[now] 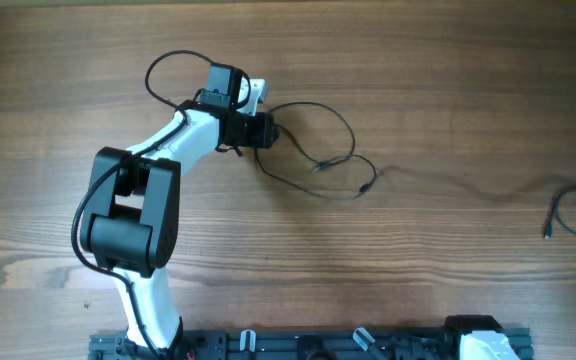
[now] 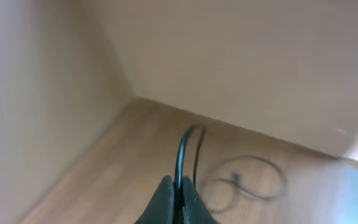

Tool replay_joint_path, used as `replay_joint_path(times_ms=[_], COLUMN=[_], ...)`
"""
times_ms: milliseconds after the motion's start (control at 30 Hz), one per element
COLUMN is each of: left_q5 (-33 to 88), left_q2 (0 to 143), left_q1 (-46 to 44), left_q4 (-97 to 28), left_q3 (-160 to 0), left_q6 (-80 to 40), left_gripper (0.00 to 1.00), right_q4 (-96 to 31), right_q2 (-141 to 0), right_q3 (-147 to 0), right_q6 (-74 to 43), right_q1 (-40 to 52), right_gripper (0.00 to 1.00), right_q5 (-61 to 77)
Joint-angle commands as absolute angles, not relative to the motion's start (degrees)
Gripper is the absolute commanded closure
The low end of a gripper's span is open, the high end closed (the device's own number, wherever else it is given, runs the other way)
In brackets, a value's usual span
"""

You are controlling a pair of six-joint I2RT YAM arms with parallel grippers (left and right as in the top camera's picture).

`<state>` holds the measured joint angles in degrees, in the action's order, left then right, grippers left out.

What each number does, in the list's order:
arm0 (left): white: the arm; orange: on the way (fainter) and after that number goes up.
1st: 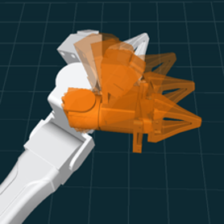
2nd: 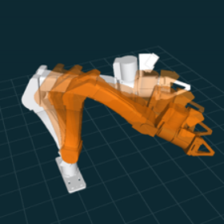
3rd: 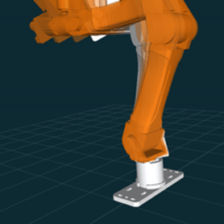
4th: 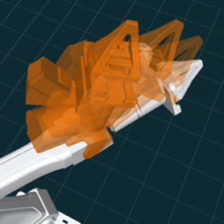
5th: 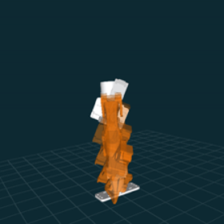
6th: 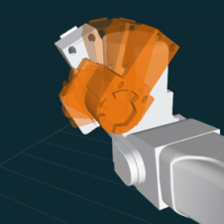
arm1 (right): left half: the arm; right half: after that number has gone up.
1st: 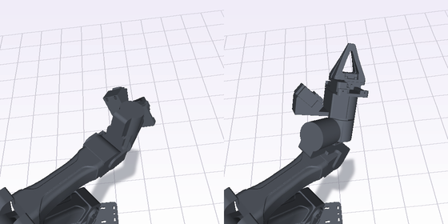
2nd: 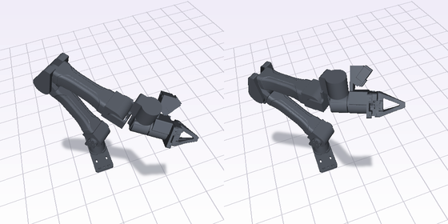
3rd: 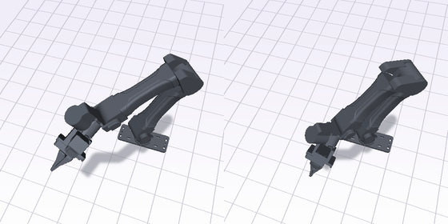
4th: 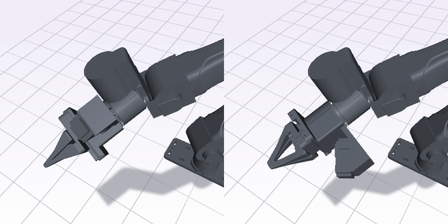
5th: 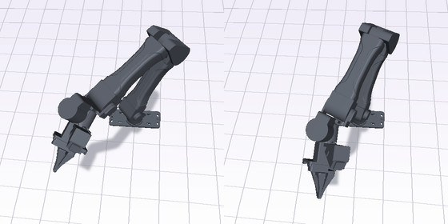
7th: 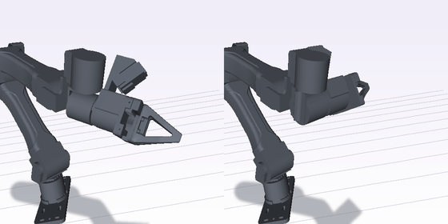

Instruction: Untangle cables

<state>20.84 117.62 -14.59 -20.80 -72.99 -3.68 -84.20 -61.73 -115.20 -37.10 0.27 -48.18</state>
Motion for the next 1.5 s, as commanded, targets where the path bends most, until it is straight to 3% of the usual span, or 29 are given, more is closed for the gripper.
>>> replay_joint_path(times_ms=[0, 200, 300, 433, 567, 733, 833, 900, 1000, 1200, 1467], left_q5=[16.9, 16.9, 18.5, 28.1, 30.2, 30.2, 30.2, 30.2, 30.2, 30.3, 30.5], left_q2=[121.5, 121.5, 121.5, 121.5, 121.5, 121.5, 121.5, 121.5, 121.5, 121.5, 121.5], left_q1=[-13.6, -13.3, -13.3, -13.4, -14.3, -18.0, -21.3, -22.8, -24.8, -27.4, -28.6], left_q4=[-23.0, -24.1, -24.3, -24.3, -25.3, -27.1, -27.5, -28.0, -29.1, -30.5, -30.5], left_q3=[-70.0, -70.0, -70.0, -70.0, -70.0, -70.0, -70.0, -70.0, -70.0, -70.0, -70.0], left_q6=[-3.4, -3.4, -3.4, -3.4, -3.4, -3.4, -3.4, -3.4, -3.5, -3.7, -5.0], left_gripper=[0.51, 0.51, 0.51, 0.49, 0.47, 0.44, 0.42, 0.42, 0.42, 0.43, 0.43], right_q4=[-88.6, -92.2, -92.0, -76.1, -57.4, -46.1, -45.9, -46.6, -46.2, -47.7, -58.1], right_q2=[-61.6, -71.2, -76.3, -84.3, -88.6, -89.7, -90.2, -91.7, -97.1, -112.0, -118.7], right_q3=[-115.3, -113.6, -113.5, -113.5, -113.5, -113.6, -113.6, -113.6, -113.6, -116.5, -117.2], right_q6=[-46.4, -53.1, -51.6, -24.3, -18.0, -17.1, -20.3, -22.8, -23.0, -19.4, -33.5], right_q1=[0.1, -4.7, -12.4, -13.1, -13.1, -15.3, -23.1, -29.9, -38.9, -40.7, -45.5], right_gripper=[0.96, 0.96, 0.96, 0.96, 0.96, 0.96, 0.96, 0.96, 0.96, 0.96, 0.96], right_q5=[-54.9, -53.4, -41.6, -14.7, -3.2, -16.1, -28.4, -24.7, -8.8, 8.8, -9.3])
